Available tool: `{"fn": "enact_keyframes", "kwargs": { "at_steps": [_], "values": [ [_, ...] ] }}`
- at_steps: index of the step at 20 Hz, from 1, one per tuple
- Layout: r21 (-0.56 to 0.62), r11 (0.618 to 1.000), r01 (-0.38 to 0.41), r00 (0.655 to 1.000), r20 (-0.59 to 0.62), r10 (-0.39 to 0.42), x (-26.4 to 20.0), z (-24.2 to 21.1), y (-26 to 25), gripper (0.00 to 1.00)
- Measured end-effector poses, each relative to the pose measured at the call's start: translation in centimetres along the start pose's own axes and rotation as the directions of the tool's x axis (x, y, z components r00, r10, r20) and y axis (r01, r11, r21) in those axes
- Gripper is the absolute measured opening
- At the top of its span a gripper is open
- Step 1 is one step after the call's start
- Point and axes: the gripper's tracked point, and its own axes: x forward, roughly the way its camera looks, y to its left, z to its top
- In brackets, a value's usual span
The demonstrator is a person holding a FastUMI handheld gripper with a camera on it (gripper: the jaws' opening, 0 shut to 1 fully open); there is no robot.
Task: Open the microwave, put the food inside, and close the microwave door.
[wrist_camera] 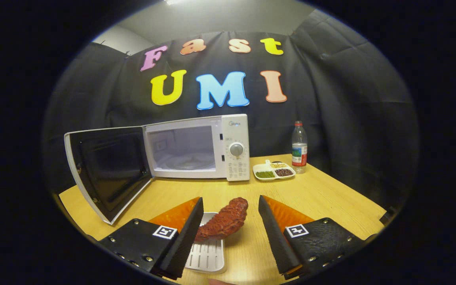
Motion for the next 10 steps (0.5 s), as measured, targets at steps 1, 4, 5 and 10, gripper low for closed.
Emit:
{"fn": "enact_keyframes", "kwargs": {
  "at_steps": [1, 4, 5, 10],
  "values": [
    [0.027, 1.0, -0.003, 1.0, -0.021, 0.004, 0.7, -0.7, -0.5, 0.85],
    [0.145, 0.988, -0.06, 0.995, -0.074, 0.072, 2.3, -2.3, -0.1, 0.89],
    [0.184, 0.98, -0.081, 0.992, -0.085, 0.098, 2.9, -2.6, 0.0, 0.89],
    [0.404, 0.893, -0.2, 0.965, -0.076, 0.25, 4.6, -3.1, 1.9, 0.37]
  ]
}}
